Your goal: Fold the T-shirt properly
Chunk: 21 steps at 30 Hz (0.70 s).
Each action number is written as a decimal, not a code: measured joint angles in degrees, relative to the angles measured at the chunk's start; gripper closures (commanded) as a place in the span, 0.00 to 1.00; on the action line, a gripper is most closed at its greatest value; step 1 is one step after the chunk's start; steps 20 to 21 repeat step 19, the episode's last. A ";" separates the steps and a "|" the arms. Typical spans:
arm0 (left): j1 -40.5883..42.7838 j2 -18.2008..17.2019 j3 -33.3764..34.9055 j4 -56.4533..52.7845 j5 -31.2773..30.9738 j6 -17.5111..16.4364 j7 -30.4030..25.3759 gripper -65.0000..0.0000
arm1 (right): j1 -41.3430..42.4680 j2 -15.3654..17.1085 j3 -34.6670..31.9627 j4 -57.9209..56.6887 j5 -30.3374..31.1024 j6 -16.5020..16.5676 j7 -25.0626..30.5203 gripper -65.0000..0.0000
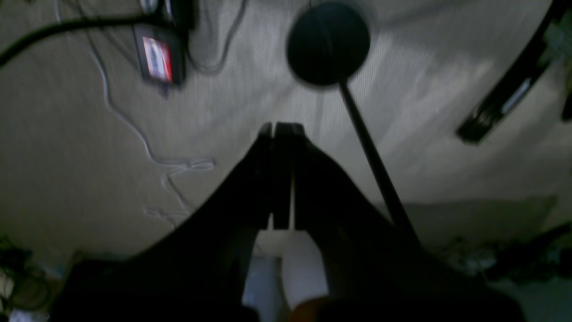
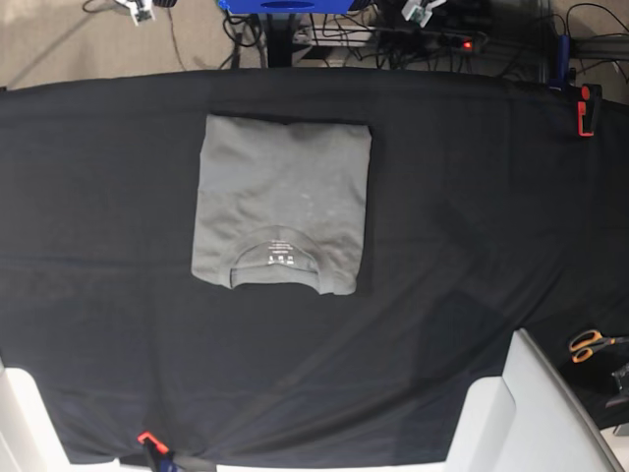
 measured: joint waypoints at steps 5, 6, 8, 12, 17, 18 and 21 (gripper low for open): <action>1.57 -0.66 -2.25 3.56 0.04 0.66 1.40 1.00 | 1.09 0.70 8.81 0.09 -0.02 -0.44 1.51 0.99; 1.64 -0.63 -1.77 3.56 0.02 0.66 1.40 1.00 | 0.81 0.66 10.14 0.35 0.02 -0.42 1.66 0.99; 1.62 -0.39 -1.51 3.56 0.31 0.63 1.38 1.00 | -0.13 0.48 12.33 0.35 0.04 -0.26 1.46 0.99; 1.44 -0.35 -1.51 2.36 0.17 0.66 1.09 1.00 | -1.46 0.33 13.20 -0.02 0.00 -0.28 0.70 0.99; 1.49 -0.35 -1.51 0.26 0.24 0.63 1.44 1.00 | -0.48 -0.68 13.16 0.13 0.02 -0.24 1.49 0.99; 1.44 -0.33 -1.51 0.26 0.26 0.63 1.44 1.00 | -0.44 -0.92 13.16 0.31 0.00 -0.22 1.57 0.99; 1.31 -0.33 -1.51 0.28 0.24 0.63 1.38 1.00 | -0.44 -0.98 13.16 0.31 0.00 -0.11 1.51 0.99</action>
